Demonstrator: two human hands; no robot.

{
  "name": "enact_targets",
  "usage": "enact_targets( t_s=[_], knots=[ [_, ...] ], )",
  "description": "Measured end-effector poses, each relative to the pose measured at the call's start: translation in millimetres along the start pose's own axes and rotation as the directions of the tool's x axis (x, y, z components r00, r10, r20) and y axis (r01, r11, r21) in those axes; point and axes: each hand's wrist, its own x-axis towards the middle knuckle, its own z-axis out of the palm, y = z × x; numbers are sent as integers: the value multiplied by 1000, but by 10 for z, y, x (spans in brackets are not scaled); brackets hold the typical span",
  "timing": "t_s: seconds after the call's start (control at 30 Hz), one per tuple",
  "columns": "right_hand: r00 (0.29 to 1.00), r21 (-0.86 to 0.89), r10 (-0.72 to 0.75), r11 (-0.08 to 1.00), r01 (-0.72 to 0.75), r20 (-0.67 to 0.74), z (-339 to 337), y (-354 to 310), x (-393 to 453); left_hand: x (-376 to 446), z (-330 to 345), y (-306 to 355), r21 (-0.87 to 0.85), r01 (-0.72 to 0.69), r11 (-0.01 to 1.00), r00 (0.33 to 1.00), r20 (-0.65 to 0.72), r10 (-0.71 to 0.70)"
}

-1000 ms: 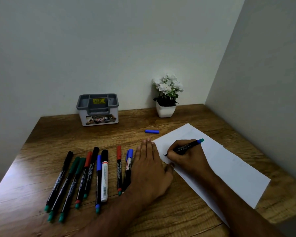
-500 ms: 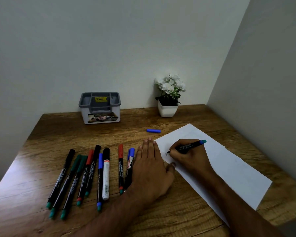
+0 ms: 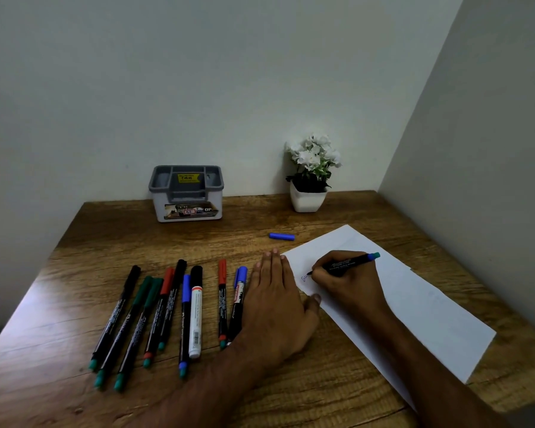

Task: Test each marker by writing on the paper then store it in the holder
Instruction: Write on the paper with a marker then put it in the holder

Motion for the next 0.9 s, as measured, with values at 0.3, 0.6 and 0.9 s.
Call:
enact_targets(
  t_s=[0.3,0.6,0.9],
  knots=[
    [988,-59,-148,988,146,-36,-71,-98,-55,-12,-36,19,13,7,1000,1000,5,-7],
    [985,150,-77,983,101,-158,-118,-149,-70,-17,-69,35,-16,4,1000,1000,5,-4],
    [984,308,-65,944,114,-167,-146,-161,-95,-9,-91,45,-72,21,997,1000,-3,-21]
  ],
)
